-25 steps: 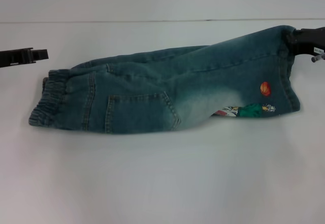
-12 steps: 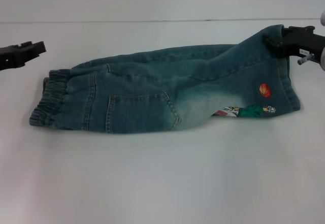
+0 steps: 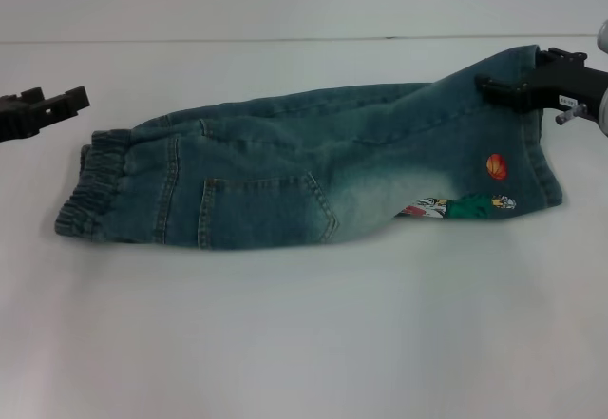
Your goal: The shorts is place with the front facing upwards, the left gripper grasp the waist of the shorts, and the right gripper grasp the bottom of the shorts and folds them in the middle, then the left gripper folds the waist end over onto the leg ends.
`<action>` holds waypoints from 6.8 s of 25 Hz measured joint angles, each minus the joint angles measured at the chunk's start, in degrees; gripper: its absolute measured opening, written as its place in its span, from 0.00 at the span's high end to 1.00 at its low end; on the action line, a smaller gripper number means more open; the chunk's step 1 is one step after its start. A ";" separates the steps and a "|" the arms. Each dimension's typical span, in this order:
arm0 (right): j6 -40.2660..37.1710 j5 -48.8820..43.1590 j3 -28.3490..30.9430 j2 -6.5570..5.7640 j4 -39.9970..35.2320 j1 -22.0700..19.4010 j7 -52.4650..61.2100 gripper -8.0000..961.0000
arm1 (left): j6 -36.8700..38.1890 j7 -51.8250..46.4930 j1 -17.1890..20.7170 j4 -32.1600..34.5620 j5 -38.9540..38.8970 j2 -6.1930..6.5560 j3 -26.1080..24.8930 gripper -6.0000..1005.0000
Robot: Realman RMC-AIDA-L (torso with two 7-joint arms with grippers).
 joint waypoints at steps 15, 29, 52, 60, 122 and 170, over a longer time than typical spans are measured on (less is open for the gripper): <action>-7.76 -0.46 -1.93 -0.29 -6.57 -4.80 6.69 0.01 | 1.20 0.16 -0.37 0.61 -0.10 -0.11 0.70 0.11; -10.05 -7.20 -3.31 -0.14 -14.28 -8.38 15.74 0.01 | 2.74 0.46 -0.20 1.35 -0.10 -0.16 1.06 0.11; -25.26 -3.41 -4.72 0.28 -19.35 -10.91 15.03 0.01 | 12.10 -14.48 2.52 13.74 20.27 0.41 0.47 0.11; -25.49 -1.79 -6.70 0.29 -18.67 -10.27 13.79 0.01 | 11.86 -16.88 2.20 13.89 25.09 0.43 0.98 0.11; -25.21 0.97 -8.89 0.26 -15.26 -9.75 11.52 0.02 | 2.79 -9.39 1.09 6.15 23.56 -2.33 8.74 0.52; -13.34 42.56 -10.01 1.84 35.03 4.92 -54.51 0.02 | 18.06 -18.17 -7.03 16.42 17.41 -1.25 8.36 0.95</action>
